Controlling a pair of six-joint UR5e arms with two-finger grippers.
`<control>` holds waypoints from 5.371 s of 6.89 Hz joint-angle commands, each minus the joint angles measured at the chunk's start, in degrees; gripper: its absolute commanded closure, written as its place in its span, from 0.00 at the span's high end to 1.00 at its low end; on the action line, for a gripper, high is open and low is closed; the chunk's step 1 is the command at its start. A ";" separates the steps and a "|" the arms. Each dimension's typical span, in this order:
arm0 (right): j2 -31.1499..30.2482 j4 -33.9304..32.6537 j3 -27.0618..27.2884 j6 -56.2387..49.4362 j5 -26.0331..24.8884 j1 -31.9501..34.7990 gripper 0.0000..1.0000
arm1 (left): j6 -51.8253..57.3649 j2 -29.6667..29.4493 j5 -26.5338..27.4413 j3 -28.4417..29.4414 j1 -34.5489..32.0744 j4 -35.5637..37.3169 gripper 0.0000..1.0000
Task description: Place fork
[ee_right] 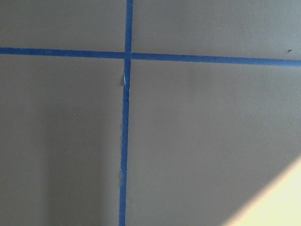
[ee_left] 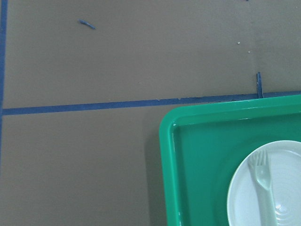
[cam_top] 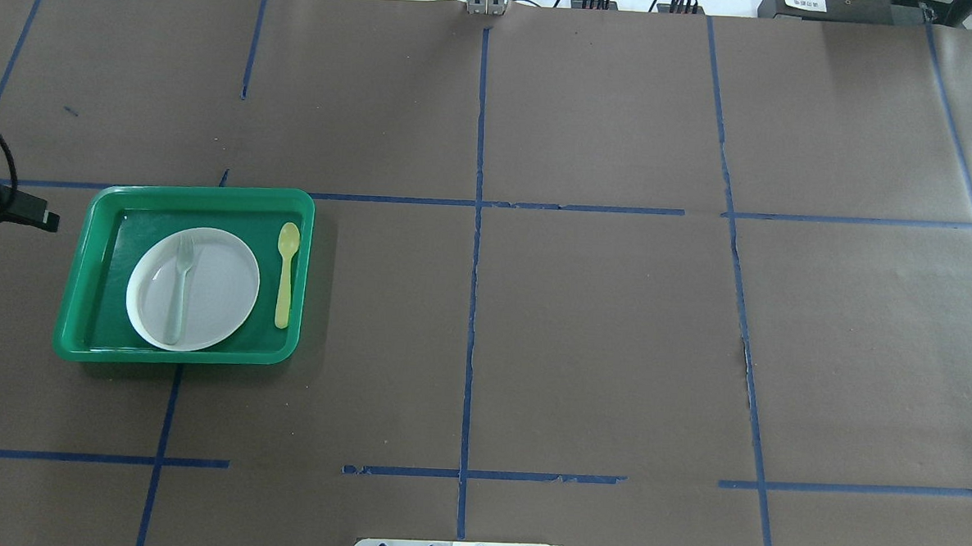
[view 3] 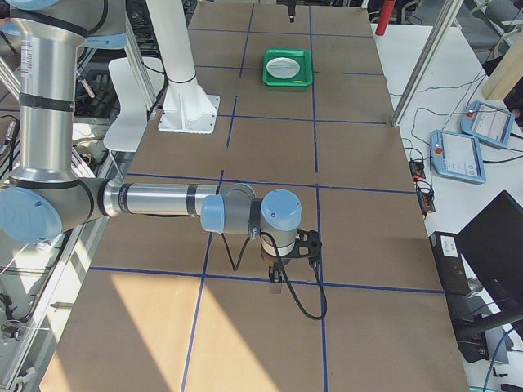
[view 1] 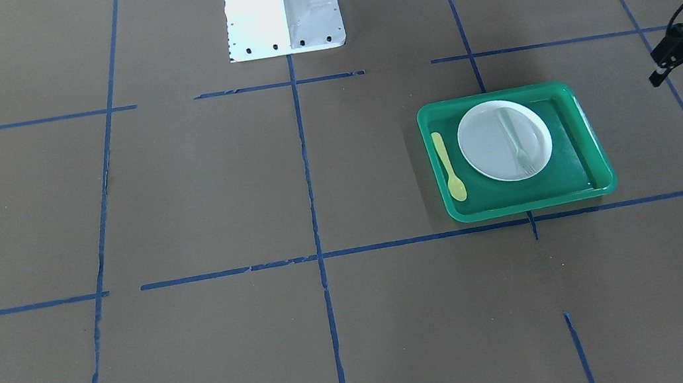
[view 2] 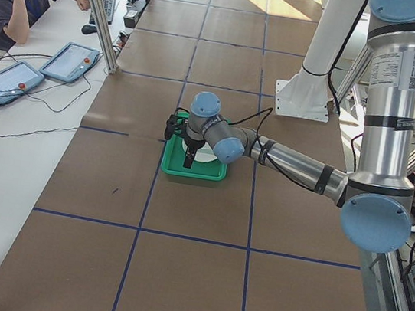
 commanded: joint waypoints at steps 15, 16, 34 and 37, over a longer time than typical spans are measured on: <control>0.00 0.00 0.05 0.00 0.00 0.00 1.00 | -20.61 -7.50 13.76 6.80 18.32 -1.71 0.52; 0.00 0.00 -0.04 0.00 0.00 0.00 1.00 | -20.53 -7.42 13.59 6.71 18.23 -1.71 0.20; 0.00 0.00 -0.04 0.00 0.00 0.00 1.00 | 6.98 4.78 -0.90 3.11 -6.49 -1.89 1.00; 0.00 0.00 -0.04 0.00 0.00 0.00 1.00 | 39.64 8.32 -1.09 3.20 -24.59 10.34 1.00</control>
